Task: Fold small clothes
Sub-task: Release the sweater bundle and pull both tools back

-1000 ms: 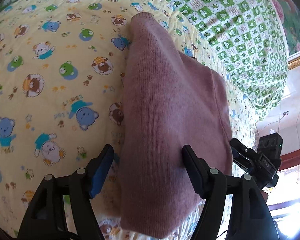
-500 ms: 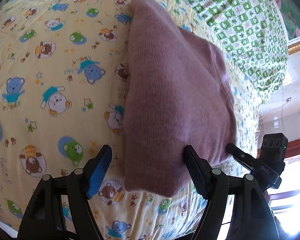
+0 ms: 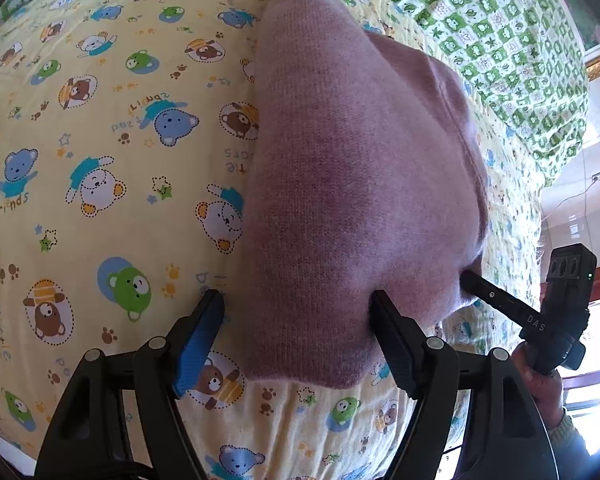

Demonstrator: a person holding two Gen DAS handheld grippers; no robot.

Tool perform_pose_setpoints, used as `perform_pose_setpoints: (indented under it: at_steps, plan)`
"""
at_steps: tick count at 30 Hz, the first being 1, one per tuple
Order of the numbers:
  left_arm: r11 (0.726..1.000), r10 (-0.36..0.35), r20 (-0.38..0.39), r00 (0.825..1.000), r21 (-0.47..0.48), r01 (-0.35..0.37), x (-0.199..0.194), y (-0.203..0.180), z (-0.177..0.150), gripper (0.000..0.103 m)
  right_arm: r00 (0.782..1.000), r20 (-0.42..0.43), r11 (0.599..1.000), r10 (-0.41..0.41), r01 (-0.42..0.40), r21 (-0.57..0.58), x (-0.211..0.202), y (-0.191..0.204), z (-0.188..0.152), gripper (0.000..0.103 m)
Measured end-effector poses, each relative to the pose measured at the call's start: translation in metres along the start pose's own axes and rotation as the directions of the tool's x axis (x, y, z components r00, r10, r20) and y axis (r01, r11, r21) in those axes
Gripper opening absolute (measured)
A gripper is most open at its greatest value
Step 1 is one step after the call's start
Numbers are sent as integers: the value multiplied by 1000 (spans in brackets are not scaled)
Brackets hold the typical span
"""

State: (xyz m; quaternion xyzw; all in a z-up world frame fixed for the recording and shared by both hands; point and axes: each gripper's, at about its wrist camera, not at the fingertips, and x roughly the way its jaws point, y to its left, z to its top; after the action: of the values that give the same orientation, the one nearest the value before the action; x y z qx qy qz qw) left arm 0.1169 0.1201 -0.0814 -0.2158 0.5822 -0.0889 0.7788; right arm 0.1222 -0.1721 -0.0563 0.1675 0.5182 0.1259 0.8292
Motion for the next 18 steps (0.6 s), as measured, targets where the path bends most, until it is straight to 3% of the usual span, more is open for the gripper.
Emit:
perform_pose_setpoints:
  at_steps: [8, 13, 18]
  plan:
    - [1000, 14, 38, 999, 20, -15, -20, -7, -7, 74, 998, 62, 999, -28, 30, -37, -29, 18, -4, 20]
    - [996, 50, 72, 996, 67, -55, -32, -11, -18, 75, 993, 108, 998, -41, 46, -43, -42, 27, -17, 41]
    - [989, 79, 101, 992, 113, -90, -43, -13, -33, 75, 992, 121, 997, -44, 51, -54, -46, 37, -32, 43]
